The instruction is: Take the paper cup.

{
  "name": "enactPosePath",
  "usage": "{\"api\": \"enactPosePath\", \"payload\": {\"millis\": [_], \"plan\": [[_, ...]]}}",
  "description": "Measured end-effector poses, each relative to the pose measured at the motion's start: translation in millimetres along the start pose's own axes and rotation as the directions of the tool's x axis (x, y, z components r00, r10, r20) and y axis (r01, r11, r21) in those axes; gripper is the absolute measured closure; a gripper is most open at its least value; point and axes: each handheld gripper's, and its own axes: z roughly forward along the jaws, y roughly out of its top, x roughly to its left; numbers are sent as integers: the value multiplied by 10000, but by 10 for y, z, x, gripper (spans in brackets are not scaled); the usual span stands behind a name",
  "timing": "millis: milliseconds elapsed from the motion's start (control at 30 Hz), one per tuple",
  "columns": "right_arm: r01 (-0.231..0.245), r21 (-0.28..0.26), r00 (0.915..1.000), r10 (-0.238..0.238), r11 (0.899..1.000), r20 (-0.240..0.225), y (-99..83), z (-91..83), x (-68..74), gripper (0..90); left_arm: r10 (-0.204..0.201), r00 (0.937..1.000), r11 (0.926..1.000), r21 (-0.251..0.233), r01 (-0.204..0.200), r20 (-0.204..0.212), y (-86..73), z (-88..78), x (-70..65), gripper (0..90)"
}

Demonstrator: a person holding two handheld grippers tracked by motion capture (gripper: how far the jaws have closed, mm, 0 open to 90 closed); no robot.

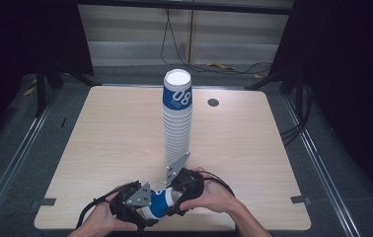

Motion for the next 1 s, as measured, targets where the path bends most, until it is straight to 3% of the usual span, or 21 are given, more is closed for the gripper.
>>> {"api": "enactPosePath", "payload": {"millis": [133,267,600,867,1000], "plan": [[22,-26,10000,-22,10000,38,-7,-12,2,269,-47,10000,9999,-144,46,-65,2,-14,13,144],[-5,134,10000,4,9999,53,-26,-20,-7,270,-237,9995,9971,-728,221,-218,-13,-38,18,145],[-79,53,9997,77,10000,246,-42,-46,2,273,-463,9986,9908,-1284,426,-263,-32,-92,29,144],[-107,88,9991,103,9999,403,-49,-55,8,276,-601,9979,9876,-1465,557,-256,-37,-115,48,139],[-77,196,9991,69,9998,423,-48,-32,-5,276,-613,9977,9822,-1795,551,-294,-40,-157,56,152]]}}
